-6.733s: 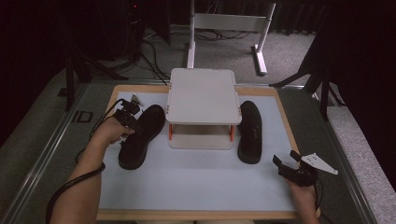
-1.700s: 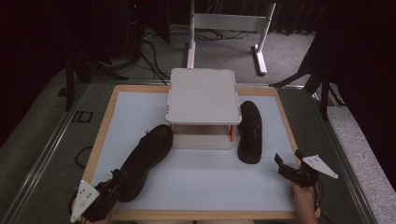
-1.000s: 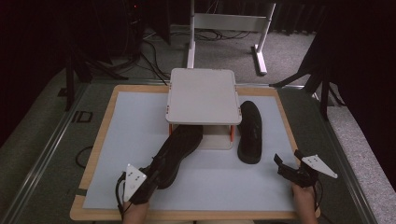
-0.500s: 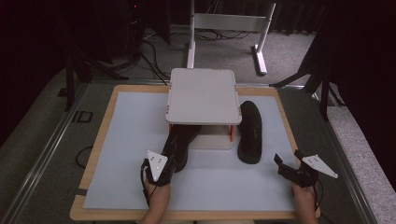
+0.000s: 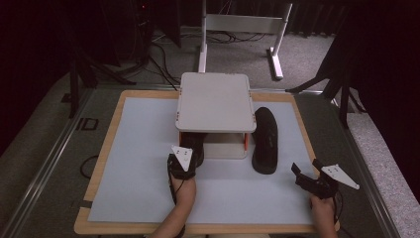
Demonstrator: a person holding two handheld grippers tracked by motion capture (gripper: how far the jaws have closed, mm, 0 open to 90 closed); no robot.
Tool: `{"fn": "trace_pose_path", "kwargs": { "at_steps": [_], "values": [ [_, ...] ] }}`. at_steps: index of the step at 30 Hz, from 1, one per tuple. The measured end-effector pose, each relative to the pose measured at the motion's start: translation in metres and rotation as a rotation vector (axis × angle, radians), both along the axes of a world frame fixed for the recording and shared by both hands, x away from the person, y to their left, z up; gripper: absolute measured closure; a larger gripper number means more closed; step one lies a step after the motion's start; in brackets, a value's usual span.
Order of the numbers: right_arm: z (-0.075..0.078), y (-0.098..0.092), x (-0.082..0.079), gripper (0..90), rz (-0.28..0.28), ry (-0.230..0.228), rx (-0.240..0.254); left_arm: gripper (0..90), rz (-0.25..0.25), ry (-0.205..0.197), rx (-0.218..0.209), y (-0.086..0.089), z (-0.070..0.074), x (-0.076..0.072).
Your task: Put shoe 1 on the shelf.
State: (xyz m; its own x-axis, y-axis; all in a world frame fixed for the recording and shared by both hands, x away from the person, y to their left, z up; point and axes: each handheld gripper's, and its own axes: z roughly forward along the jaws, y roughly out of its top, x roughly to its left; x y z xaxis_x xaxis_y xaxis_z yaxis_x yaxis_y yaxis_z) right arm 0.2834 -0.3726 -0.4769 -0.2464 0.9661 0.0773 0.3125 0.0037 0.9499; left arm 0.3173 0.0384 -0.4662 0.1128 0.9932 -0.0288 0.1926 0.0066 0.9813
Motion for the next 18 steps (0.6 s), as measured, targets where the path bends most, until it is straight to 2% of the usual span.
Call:
{"fn": "trace_pose_path", "kwargs": {
  "at_steps": [6,13,14,18],
  "values": [
    [0.0,0.0,0.0,12.5,0.002,-0.002,-0.002,82.8,0.032,0.006,-0.005,-0.01,-0.001,0.012],
    [0.0,0.0,0.0,12.5,0.002,0.004,0.004,82.1,0.036,0.037,-0.008,-0.012,-0.005,0.022],
    [0.0,0.0,0.001,12.6,0.0,0.007,0.002,81.8,0.037,0.039,-0.023,-0.013,-0.005,0.026],
    [0.0,0.001,0.001,12.7,-0.005,0.01,-0.005,81.5,0.047,0.044,-0.016,-0.015,-0.005,0.029]
  ]
}}
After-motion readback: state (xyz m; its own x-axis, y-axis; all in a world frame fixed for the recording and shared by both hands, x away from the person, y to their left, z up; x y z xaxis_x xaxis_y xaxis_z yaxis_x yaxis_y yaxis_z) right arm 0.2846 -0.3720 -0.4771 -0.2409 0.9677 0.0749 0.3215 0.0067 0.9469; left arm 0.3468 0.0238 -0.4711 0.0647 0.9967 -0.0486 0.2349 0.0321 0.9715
